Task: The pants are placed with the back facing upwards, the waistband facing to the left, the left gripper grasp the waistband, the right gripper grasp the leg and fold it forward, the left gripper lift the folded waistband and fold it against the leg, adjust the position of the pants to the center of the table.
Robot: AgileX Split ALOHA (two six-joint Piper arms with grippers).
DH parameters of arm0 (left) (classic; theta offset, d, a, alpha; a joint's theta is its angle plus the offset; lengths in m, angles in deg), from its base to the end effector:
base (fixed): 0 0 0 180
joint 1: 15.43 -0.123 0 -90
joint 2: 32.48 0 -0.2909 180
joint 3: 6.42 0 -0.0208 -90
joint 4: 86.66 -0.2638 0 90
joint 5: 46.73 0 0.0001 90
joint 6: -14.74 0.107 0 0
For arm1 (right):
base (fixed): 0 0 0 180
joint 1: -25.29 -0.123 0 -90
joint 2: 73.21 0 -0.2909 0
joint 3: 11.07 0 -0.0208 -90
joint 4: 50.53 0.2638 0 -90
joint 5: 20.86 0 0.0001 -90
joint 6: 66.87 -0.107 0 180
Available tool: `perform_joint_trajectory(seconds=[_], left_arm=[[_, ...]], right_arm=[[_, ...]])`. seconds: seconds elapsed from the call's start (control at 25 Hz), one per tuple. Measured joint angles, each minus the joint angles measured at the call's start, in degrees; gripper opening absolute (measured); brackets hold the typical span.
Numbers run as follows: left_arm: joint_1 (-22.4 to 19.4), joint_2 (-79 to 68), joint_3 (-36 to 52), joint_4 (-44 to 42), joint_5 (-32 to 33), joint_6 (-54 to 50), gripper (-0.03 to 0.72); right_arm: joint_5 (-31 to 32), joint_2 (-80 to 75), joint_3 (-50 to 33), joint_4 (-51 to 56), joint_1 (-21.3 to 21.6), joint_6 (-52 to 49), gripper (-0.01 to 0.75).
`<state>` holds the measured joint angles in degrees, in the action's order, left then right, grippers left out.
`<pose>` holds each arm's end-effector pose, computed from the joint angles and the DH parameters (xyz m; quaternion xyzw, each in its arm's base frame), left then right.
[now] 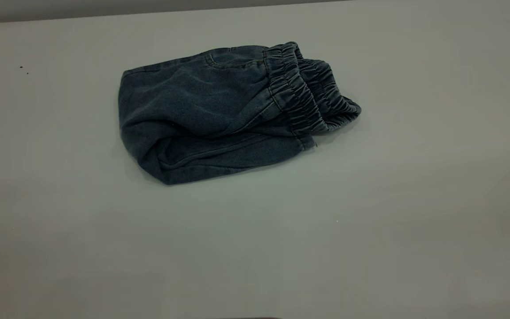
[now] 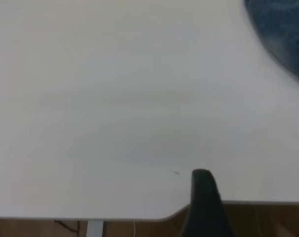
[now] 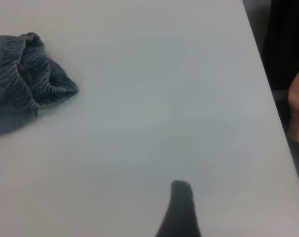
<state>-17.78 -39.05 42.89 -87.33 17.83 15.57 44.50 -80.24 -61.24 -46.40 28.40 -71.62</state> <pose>0.0099 0.0015 0.2672 -0.0120 0.8678 0.0196 0.4963 0.0121 0.0064 0.2615 0.0575 0.8745 0.0428 0.4797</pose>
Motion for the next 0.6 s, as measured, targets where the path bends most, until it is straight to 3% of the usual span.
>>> perform_joint_trajectory(seconds=[0.6], left_arm=[[0.00, 0.00, 0.00, 0.00, 0.00, 0.00, 0.444]], right_arm=[[-0.11, 0.00, -0.43, 0.00, 0.00, 0.00, 0.510]])
